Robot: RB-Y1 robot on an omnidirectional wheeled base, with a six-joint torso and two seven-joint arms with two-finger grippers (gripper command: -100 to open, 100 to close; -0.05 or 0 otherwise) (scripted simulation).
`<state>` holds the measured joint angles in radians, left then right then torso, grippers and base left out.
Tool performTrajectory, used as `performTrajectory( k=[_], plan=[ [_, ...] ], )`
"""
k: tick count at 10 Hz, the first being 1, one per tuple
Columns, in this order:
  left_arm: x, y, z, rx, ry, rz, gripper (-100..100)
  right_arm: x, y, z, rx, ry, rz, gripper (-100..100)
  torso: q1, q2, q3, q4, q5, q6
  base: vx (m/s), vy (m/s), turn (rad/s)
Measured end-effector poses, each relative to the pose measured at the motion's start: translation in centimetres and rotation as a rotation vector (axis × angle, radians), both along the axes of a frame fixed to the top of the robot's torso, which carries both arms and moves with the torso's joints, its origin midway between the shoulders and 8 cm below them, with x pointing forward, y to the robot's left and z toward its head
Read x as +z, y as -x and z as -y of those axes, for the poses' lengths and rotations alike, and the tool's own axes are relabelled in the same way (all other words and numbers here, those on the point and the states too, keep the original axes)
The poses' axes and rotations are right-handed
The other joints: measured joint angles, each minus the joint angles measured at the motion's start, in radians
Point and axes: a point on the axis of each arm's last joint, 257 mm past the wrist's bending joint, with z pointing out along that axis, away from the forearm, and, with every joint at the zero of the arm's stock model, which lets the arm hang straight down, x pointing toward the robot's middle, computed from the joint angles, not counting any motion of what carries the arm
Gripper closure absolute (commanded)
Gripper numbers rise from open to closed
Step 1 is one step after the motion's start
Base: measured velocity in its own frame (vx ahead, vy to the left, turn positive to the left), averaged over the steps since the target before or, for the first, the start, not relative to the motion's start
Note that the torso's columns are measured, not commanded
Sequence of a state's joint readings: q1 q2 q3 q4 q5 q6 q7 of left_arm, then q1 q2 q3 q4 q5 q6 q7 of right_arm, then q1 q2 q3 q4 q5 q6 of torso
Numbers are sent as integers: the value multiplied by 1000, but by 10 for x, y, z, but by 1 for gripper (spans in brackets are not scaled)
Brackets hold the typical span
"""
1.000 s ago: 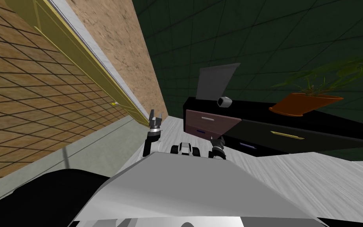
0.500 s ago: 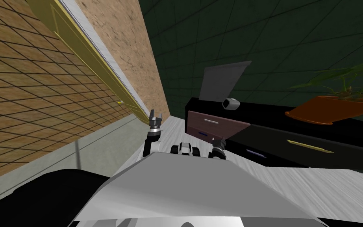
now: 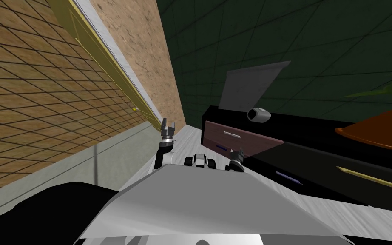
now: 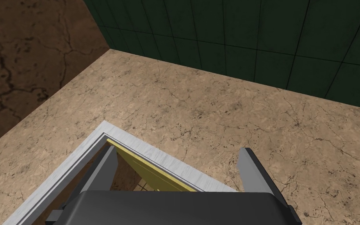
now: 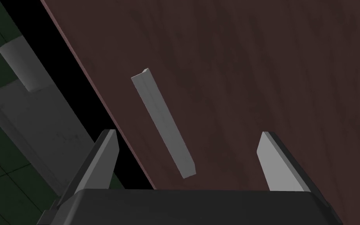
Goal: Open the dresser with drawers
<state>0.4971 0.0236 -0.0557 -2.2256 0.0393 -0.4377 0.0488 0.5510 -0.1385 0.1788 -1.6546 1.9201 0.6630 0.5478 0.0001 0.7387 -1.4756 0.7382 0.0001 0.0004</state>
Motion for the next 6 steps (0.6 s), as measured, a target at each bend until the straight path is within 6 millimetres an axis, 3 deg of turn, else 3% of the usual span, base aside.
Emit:
performTrajectory(
  k=[6],
  plan=[
    [0,0,0,0,0,0,0,6,5,1,0,209,-41,-100,-1,-3,-2,-1,-1,0,71,-29,136]
  ],
)
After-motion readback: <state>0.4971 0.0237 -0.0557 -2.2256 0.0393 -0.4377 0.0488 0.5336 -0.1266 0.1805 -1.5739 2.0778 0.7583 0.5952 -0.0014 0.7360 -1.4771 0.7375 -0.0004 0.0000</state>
